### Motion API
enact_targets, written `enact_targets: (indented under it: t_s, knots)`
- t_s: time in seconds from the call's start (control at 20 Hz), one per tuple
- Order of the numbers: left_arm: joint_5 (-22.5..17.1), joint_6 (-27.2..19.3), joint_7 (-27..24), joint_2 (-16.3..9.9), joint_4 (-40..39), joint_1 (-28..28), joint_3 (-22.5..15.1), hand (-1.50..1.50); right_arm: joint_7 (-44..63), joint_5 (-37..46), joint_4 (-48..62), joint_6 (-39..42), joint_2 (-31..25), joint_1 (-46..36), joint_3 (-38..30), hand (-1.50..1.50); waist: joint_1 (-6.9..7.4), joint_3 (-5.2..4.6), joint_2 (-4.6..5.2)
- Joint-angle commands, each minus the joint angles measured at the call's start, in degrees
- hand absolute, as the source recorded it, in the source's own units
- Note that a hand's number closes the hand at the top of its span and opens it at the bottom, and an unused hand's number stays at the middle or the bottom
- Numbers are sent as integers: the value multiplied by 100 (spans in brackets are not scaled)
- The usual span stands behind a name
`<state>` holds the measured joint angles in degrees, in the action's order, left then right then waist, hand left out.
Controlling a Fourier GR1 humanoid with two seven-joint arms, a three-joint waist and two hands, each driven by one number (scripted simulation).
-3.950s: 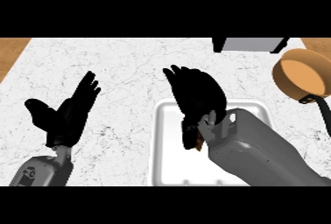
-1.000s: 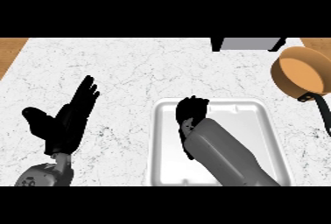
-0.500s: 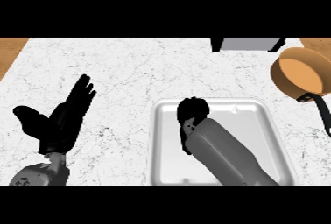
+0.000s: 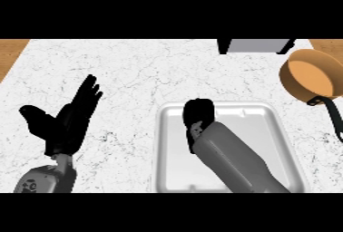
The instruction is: Pick the sweet potato from the tray and place it in the pot
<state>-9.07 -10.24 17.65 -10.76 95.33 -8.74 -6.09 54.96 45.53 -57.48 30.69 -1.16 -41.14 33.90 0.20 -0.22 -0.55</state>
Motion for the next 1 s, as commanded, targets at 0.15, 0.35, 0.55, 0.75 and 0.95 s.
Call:
enact_targets:
  t_s: [0.15, 0.35, 0.55, 0.75, 0.95]
  knots:
    - [29, -111, -21, -42, -20, 188, 241, 0, -52, -62, -942, -943, -1381, 643, -1165, 150, -441, 31, -40]
    - [-16, -226, 85, -117, 123, 432, 426, 0, -478, -582, -1048, -1509, -2687, 751, -2870, 150, -794, 59, -98]
    - [-7, -106, 25, -113, 322, 575, 296, 0, -1109, -596, -1348, -1911, -3929, 1485, -3639, 150, -598, 38, -56]
    - [-97, 51, 179, -306, 234, 191, 455, 0, -1451, -947, -2289, -1803, -4638, 1949, -4330, 150, -434, 22, -27]
    - [88, -39, 15, 2, 372, 601, 94, 0, -1654, -1363, -3344, -1814, -4891, 2527, -5045, 150, -330, 19, -28]
